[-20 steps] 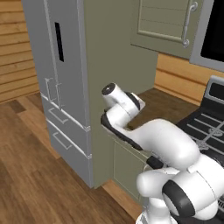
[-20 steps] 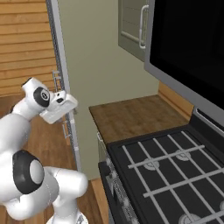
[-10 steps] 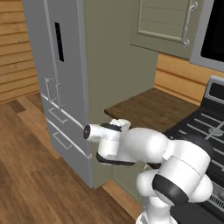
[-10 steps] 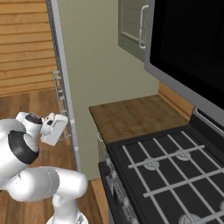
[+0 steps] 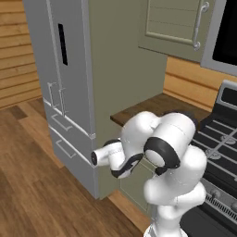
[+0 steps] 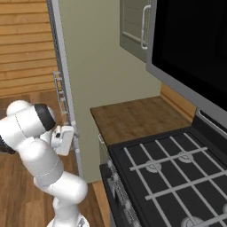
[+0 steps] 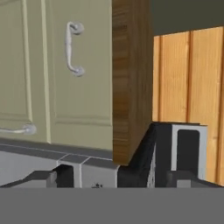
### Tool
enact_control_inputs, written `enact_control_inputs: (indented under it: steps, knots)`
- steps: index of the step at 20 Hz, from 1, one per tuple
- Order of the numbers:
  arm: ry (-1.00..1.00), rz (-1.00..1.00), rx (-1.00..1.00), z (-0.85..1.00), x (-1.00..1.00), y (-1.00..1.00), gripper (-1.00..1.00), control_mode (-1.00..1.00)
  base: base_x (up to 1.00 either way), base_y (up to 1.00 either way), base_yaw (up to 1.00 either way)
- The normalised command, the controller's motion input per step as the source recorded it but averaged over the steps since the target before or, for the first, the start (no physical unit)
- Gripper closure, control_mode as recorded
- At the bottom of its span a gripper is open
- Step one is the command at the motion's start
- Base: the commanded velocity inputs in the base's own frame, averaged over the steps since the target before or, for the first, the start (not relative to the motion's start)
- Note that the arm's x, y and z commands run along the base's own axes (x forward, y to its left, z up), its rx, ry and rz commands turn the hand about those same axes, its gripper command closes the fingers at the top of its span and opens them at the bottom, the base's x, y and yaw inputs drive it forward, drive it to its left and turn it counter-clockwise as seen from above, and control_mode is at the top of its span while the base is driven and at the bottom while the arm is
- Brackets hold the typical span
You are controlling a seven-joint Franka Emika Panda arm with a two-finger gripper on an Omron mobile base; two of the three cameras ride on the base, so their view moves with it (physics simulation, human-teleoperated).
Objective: Take a straw from the drawer in front and place it inside the glass cup on the dining counter.
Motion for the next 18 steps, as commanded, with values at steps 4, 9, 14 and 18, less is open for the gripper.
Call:
enact_control_inputs:
  steps: [4, 9, 14, 18]
  knots:
    - [-0.03, -0.12, -0.15, -0.42, 0.53, 0.00, -1.00, -1.00, 0.00, 0.00, 0.00]
    - [-0.03, -0.19, -0.14, -0.33, 0.59, 0.00, -1.00, -1.00, 0.00, 0.00, 0.00]
    - [-0.04, -0.18, -0.14, -0.36, 0.62, 0.00, -1.00, -1.00, 0.00, 0.00, 0.00]
    - [-0.08, -0.10, -0.12, -0.36, 0.67, 0.00, -1.00, -1.00, 0.00, 0.00, 0.00]
